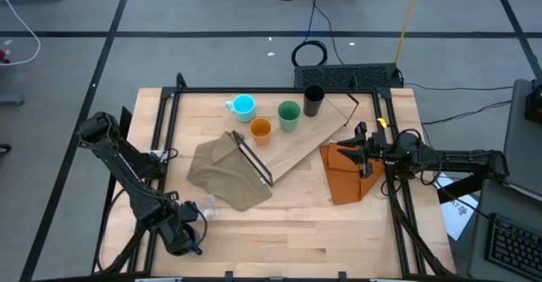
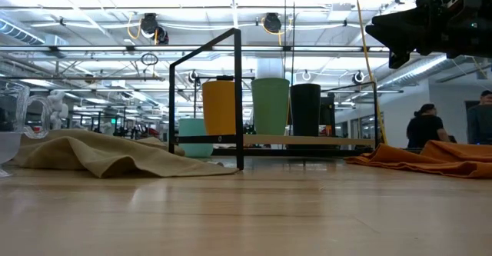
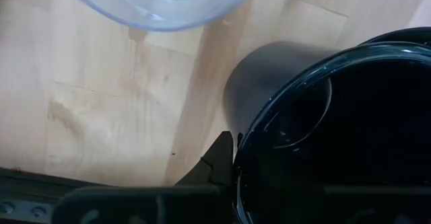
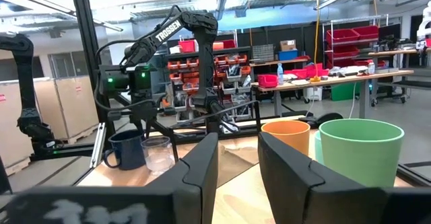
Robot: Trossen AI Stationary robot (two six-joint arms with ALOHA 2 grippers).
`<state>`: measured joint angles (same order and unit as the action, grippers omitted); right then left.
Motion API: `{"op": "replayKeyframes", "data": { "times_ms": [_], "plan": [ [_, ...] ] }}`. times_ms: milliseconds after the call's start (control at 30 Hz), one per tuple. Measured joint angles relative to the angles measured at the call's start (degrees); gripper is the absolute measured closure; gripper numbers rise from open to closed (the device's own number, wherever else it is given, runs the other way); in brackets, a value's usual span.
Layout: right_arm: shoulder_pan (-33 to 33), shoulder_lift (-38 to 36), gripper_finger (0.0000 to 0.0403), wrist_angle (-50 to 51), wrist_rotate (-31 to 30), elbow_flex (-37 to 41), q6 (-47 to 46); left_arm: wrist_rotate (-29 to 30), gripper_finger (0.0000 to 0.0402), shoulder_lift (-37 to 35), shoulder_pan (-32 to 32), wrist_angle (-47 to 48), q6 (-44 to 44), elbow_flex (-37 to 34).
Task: Stack small to large cups/mugs on shelf
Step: Put the dark blue mug on the shelf
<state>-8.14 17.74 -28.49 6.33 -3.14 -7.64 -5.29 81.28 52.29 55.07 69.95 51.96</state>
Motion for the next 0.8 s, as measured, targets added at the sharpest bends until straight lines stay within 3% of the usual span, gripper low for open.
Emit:
{"op": "replayKeyframes", "data": {
  "times_ms": [300,800],
  "plan": [
    [0.0,0.0,0.0307,0.0,0.0,0.0,0.4,-2.5,0.0387,-1.3,-0.3,-0.8,-0.9,0.0],
    [0.0,0.0,0.0307,0.0,0.0,0.0,0.9,5.9,0.0387,-12.8,-0.6,-1.3,-2.4,0.0]
  ]
}}
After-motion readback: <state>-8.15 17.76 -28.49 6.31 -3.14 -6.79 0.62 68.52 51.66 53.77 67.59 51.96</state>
